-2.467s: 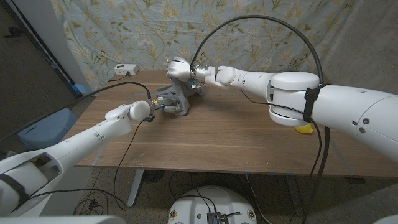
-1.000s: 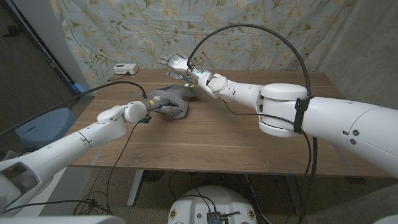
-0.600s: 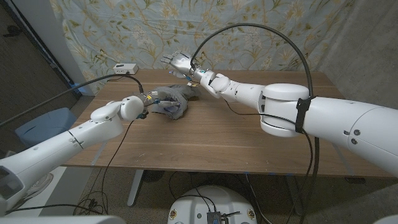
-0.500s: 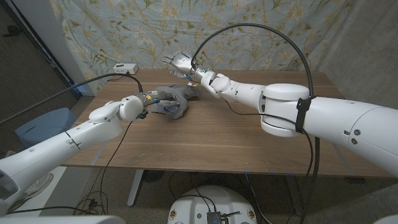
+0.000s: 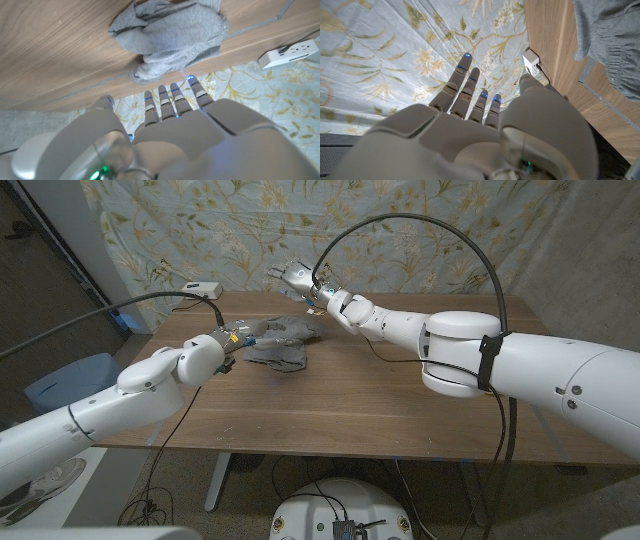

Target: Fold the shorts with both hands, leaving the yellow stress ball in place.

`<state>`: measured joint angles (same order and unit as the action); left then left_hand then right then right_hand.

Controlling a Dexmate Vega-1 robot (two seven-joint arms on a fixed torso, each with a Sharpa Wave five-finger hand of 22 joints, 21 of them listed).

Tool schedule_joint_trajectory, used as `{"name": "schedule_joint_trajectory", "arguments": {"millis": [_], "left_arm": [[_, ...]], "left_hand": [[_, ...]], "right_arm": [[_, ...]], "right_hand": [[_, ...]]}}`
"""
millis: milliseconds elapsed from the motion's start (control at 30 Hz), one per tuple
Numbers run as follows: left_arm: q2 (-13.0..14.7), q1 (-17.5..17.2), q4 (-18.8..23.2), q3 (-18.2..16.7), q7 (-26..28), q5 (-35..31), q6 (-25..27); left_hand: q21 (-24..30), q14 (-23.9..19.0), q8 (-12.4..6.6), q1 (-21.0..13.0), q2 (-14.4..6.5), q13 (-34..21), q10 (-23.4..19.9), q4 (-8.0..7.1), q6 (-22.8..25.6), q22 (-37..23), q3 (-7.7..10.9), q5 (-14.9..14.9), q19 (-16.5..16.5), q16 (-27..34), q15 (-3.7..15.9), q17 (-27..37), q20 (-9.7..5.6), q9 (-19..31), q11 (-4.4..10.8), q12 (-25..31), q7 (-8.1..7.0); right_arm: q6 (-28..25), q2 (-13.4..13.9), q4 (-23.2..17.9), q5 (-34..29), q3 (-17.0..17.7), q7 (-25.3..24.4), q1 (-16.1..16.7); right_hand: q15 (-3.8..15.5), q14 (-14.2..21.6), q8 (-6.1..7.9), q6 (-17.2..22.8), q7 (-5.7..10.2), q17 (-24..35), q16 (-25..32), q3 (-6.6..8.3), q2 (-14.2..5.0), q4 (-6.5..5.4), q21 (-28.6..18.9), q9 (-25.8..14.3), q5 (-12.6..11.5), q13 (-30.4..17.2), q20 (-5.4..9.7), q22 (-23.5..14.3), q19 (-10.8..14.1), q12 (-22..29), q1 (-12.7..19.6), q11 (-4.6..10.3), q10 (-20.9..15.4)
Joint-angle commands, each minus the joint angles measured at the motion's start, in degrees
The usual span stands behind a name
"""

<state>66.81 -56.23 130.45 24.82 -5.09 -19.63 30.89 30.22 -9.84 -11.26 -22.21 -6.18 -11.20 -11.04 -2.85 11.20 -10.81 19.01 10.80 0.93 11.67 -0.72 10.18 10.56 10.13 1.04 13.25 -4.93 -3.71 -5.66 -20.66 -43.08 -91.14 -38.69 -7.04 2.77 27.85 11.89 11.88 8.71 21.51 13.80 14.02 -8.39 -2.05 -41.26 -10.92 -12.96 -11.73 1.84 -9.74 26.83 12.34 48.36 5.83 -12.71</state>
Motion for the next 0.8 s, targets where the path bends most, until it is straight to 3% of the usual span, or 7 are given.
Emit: {"name": "schedule_joint_trajectory", "arguments": {"millis": [33,133,267,433,600,800], "left_arm": [[2.67,-9.65,5.0,-8.74,10.56,2.52,-3.29],[1.21,-10.92,3.48,-9.6,13.28,2.92,-5.2],[-1.31,-12.13,0.56,-10.74,17.03,4.03,-9.39],[-4.69,-11.75,-4.0,-11.75,18.99,7.35,-16.07],[-7.23,-9.76,-7.87,-11.3,18.75,9.66,-21.33],[-11.16,-6.94,-12.92,-10.28,18.78,12.87,-27.44]], "left_hand": [[-0.01,-1.6,-0.3,-0.52,0.18,0.01,-1.25,0.56,0.73,-0.09,0.08,-0.08,0.73,0.59,0.19,0.18,0.1,0.17,0.09,0.46,-0.03],[0.01,-1.99,-0.2,-0.51,0.18,0.0,-1.44,0.66,0.67,-0.1,0.11,-0.11,0.92,0.67,0.19,0.2,0.21,0.17,0.18,0.47,-0.13],[0.0,-2.2,0.19,-0.42,0.14,-0.01,-1.3,0.71,-0.08,-0.14,0.14,-0.13,1.07,0.65,0.06,0.24,0.2,0.17,0.25,0.34,-0.38],[-0.12,-2.08,0.61,-0.08,-0.01,-0.04,-0.16,0.64,-1.02,-0.21,0.14,-0.17,1.02,0.46,-0.23,0.34,0.29,0.18,0.11,-0.24,-0.63],[-0.31,-1.57,1.0,0.39,-0.23,-0.07,0.63,0.44,-2.26,-0.27,0.11,-0.18,0.8,0.17,-0.55,0.45,0.52,0.19,0.21,-0.62,-0.73],[-0.43,-1.16,1.12,0.93,-0.71,-0.11,1.34,0.1,-3.06,-0.34,0.15,-0.14,0.71,-0.03,-0.8,0.56,0.78,0.21,-0.12,-0.93,-0.45]], "right_arm": [[-0.08,1.48,-0.72,1.32,1.3,-3.57,-0.08],[0.26,4.07,-4.28,1.83,3.06,-7.38,0.58],[-3.15,12.99,-20.29,2.15,7.33,-4.47,2.72],[-1.75,20.92,-33.61,4.87,14.99,-0.26,6.72],[2.02,26.25,-42.55,8.91,23.01,3.55,11.6],[6.78,30.19,-48.95,14.52,31.8,7.47,17.44]], "right_hand": [[8.1,0.17,0.34,0.91,0.02,0.21,-0.13,0.26,0.06,0.23,0.27,-0.11,-0.29,-0.02,-0.26,-0.07,0.51,0.07,0.65,-0.1,-0.68],[7.77,0.03,0.43,1.32,-0.02,0.23,-0.16,0.17,0.15,0.07,0.4,-0.11,-0.1,-0.03,-0.39,-0.08,0.5,0.07,0.21,-0.33,-0.85],[7.35,-0.12,0.68,2.41,-0.21,0.24,-0.17,-0.17,0.42,-0.4,0.69,-0.12,0.32,-0.04,-0.63,-0.08,0.44,0.08,-0.98,-0.67,-1.27],[6.04,-0.93,0.77,3.6,-0.6,0.22,-0.38,-0.96,0.95,-1.37,1.39,-0.14,1.05,-0.06,-1.26,-0.11,-0.07,0.22,-3.43,-1.77,-2.37],[4.5,-1.55,0.78,4.89,-1.49,0.26,-0.32,-2.54,1.86,-2.96,2.41,-0.19,1.82,-0.11,-2.47,-0.18,-0.95,0.17,-7.38,-2.81,-3.26],[3.0,-1.81,0.97,6.64,-2.42,0.19,-0.2,-3.84,2.82,-3.87,3.19,-0.16,2.14,-0.15,-4.54,-0.21,-1.23,0.44,-10.29,-4.17,-4.86]]}}
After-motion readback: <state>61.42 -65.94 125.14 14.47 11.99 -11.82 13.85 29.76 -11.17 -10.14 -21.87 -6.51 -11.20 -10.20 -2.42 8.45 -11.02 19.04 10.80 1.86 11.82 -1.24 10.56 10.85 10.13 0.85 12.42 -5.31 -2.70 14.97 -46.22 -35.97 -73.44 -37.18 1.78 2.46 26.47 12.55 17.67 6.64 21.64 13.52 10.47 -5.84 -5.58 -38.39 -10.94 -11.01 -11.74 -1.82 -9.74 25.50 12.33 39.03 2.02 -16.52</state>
